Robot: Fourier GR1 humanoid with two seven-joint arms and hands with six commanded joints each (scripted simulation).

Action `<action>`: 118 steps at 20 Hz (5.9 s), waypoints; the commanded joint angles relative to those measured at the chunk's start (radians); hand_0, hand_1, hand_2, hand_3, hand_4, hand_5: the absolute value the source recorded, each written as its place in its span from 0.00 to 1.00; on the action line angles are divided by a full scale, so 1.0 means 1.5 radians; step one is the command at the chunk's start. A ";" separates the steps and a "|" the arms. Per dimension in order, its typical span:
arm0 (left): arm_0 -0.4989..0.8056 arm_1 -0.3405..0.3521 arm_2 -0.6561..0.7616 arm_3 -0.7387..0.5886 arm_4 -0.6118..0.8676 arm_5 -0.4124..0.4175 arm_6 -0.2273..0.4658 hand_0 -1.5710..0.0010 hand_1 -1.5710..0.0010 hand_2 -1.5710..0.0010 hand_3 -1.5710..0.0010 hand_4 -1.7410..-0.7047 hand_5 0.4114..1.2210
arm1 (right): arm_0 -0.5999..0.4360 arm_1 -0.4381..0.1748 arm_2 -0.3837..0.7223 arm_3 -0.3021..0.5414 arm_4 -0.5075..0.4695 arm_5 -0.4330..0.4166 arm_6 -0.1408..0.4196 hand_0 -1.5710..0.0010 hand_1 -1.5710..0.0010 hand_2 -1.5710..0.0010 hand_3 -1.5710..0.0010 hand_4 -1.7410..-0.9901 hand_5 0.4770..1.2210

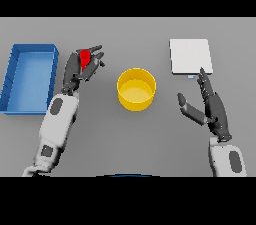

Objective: Pick up the red beaker and tilt it to pour out 1 green nut into yellow bowl. Pick up the yellow bowl and place it on the metallic measuring scale.

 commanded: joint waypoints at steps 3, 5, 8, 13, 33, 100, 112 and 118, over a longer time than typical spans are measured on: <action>0.006 0.010 -0.023 -0.049 -0.032 -0.002 0.025 0.01 0.01 0.01 0.02 0.24 0.99 | 0.006 0.006 0.011 -0.008 0.013 -0.004 -0.007 1.00 1.00 1.00 1.00 0.59 0.25; 0.003 0.020 -0.043 -0.079 -0.064 -0.002 0.055 0.01 0.01 0.01 0.01 0.19 0.97 | 0.005 0.003 0.010 -0.004 0.013 -0.002 -0.010 1.00 1.00 1.00 1.00 0.61 0.25; 0.005 0.046 -0.081 -0.120 -0.115 -0.014 0.104 0.00 0.00 0.00 0.01 0.12 0.94 | 0.009 -0.003 0.008 -0.016 0.008 0.002 -0.012 1.00 1.00 1.00 1.00 0.62 0.26; -0.008 0.069 -0.105 -0.134 -0.155 -0.035 0.140 0.00 0.00 0.00 0.01 0.10 0.89 | 0.005 0.004 0.009 -0.007 0.012 -0.003 -0.003 1.00 1.00 1.00 1.00 0.62 0.28; -0.268 0.192 -0.456 -0.027 -0.546 -0.378 0.209 0.00 0.00 0.00 0.16 0.05 0.99 | 0.011 0.022 0.004 -0.014 -0.016 0.003 0.021 1.00 1.00 1.00 1.00 0.60 0.21; -0.290 0.390 -0.021 0.252 -0.237 -0.109 0.474 0.00 0.00 0.00 0.05 0.00 1.00 | -0.020 -0.004 0.015 0.020 0.010 0.014 -0.022 1.00 1.00 1.00 1.00 0.58 0.29; -0.054 0.367 -0.003 -0.034 -0.197 -0.086 0.535 0.00 0.00 0.00 0.10 0.10 0.78 | -0.015 -0.008 0.018 0.019 0.022 0.010 -0.023 1.00 1.00 1.00 1.00 0.54 0.34; -0.004 0.337 0.029 -0.117 -0.157 -0.176 0.533 0.09 0.18 0.26 0.54 0.67 0.43 | -0.020 -0.006 0.021 0.025 0.021 0.014 -0.023 1.00 1.00 1.00 1.00 0.56 0.34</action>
